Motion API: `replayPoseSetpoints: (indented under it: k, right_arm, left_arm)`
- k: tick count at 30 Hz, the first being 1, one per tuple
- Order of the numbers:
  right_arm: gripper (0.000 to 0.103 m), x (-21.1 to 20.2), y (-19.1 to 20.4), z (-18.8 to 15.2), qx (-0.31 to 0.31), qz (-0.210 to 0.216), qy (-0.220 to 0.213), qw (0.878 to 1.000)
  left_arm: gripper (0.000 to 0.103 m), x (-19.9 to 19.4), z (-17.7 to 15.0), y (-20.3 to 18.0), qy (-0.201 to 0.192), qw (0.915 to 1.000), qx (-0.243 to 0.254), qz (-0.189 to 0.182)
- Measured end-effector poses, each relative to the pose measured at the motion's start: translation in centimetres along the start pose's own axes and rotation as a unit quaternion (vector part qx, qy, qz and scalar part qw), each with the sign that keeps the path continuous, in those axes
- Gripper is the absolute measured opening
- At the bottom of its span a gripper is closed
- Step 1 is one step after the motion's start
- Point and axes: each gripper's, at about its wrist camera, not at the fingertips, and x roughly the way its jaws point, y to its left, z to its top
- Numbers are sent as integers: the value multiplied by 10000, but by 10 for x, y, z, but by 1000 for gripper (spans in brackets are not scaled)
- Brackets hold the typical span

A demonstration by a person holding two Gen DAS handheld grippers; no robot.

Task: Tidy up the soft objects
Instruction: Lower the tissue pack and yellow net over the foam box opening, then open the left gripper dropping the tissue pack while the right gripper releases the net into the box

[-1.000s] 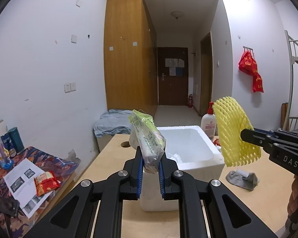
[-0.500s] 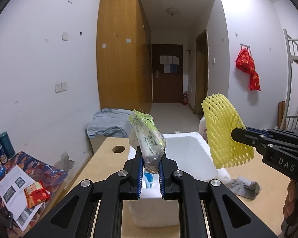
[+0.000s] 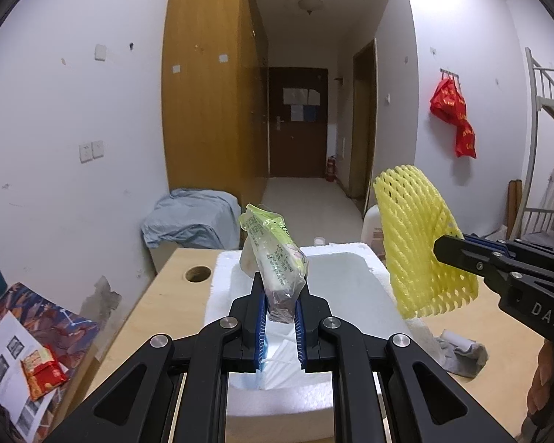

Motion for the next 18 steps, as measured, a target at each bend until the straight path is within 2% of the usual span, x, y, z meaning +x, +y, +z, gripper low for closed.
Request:
replayPoseSetpoints:
  k: [13,16,17,18]
  right_arm:
    - [14,12,-9,-1,70,-86,121,9999]
    - [14,12,-10,-1,95,-110,129,9998]
    - [14,12,-10,-1,92,-110,128,9998]
    - [14,12,-10,-1,90,-112,127,9998]
  left_arm:
    - [15,32,-2,2,327,9993,-11,-170]
    - [21,33,-1,5,305,9994,7,-163]
    - [31,33,-1,4,288,9995,21,-135]
    - [52,33,-1,5,270,9996,35,-84]
